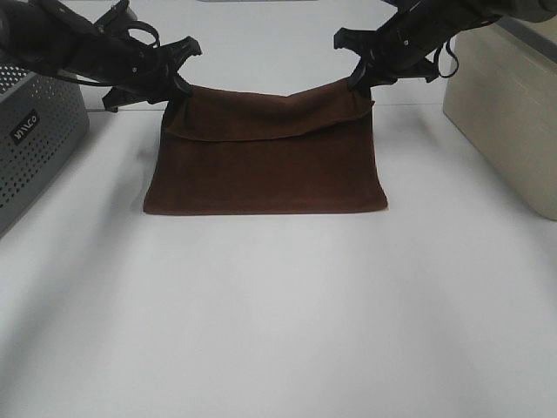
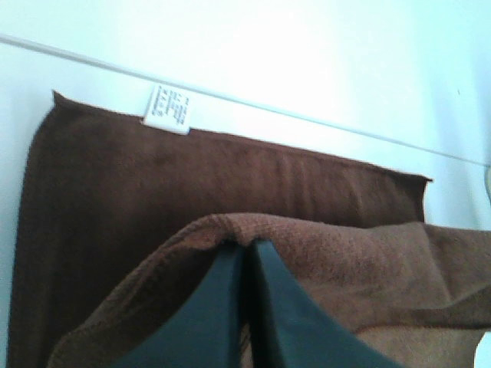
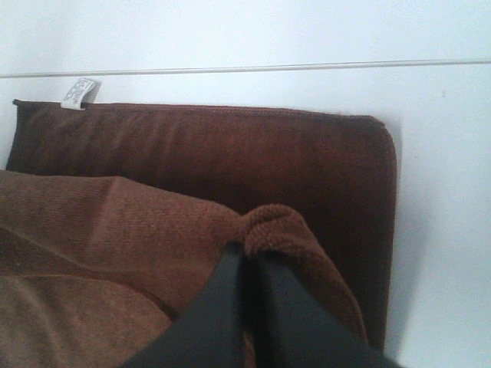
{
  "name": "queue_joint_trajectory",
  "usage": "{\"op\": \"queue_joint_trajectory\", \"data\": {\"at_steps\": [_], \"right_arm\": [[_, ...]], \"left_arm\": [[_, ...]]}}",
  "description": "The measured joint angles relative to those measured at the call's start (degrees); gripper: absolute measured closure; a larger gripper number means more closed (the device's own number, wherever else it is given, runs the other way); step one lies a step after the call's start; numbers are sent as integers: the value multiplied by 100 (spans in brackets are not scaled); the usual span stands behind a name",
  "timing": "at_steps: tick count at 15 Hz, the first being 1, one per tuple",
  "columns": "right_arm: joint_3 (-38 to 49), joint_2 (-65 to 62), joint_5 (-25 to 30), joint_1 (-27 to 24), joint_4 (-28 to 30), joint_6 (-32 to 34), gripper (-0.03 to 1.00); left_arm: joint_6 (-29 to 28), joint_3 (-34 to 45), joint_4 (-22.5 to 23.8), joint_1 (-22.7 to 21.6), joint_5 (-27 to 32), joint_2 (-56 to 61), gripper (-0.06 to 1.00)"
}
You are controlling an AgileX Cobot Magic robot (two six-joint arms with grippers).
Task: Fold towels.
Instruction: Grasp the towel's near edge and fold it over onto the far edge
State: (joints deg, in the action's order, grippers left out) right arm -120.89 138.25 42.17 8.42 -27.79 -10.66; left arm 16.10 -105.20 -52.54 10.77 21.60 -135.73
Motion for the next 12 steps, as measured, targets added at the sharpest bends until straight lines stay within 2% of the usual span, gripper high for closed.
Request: {"op": "queue_joint_trajectory", "data": {"at_steps": [2,5,7,8,9,11,12], "right_arm": [[-17,206,-350,0,69,-23,97],[-17,487,-768,0,69,-258,97],[-17,584,-985,0,69,-298,95],[-17,613,-1049,0,69,-304,88],[-17,636,-1089,0,69,-304,75],[-17,647,-1089,0,69,-286,38],[-17,630,-1071,0,69,-264,24]], "left_arm": [[6,-264,0,0,-332,-269,94],[6,-739,-6,6,-344,-722,94],[6,-796,-6,6,-395,-882,89],[6,-796,-6,6,-430,-894,80],[6,-819,-6,6,-453,-894,66],[11,-882,-6,6,-453,-894,31],[11,-882,80,6,-430,-894,18]]}}
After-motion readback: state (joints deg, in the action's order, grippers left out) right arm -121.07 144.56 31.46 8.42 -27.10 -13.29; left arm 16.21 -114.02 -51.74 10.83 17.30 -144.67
